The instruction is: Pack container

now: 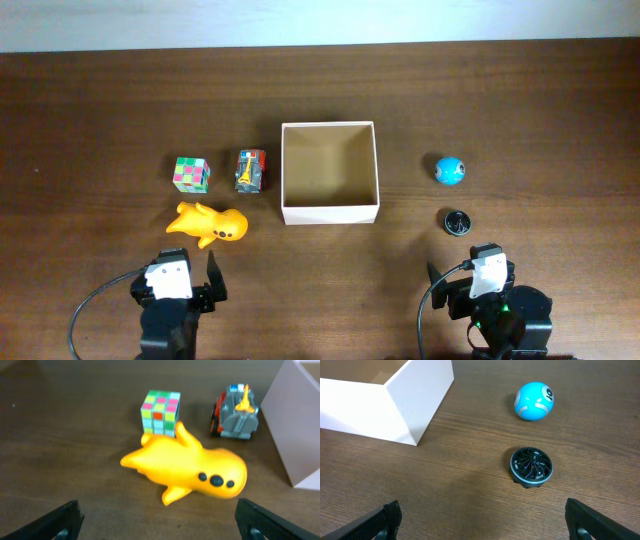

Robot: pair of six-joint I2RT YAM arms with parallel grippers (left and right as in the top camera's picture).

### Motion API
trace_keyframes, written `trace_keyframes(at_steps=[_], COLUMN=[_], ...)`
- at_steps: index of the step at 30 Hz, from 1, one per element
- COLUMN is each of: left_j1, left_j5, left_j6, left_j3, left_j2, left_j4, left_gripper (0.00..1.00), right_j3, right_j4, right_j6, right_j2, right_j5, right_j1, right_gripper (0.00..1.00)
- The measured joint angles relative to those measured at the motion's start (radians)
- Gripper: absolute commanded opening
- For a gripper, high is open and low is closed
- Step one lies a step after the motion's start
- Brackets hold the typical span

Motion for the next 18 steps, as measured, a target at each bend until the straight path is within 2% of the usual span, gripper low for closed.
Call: trace_keyframes(at_steps=[18], left_j1=[0.000], left_j5=[0.000], left_j6=[0.000], left_j3=[0.000], left_j2=[-0.008], left_j4=[0.000], left_gripper=[0.99], right_j3=[0.000], right_j4=[0.000], right_j6=[0.000], right_j2=[0.000], right_j5=[0.000], right_j1=[0.000], right_gripper=[0.98])
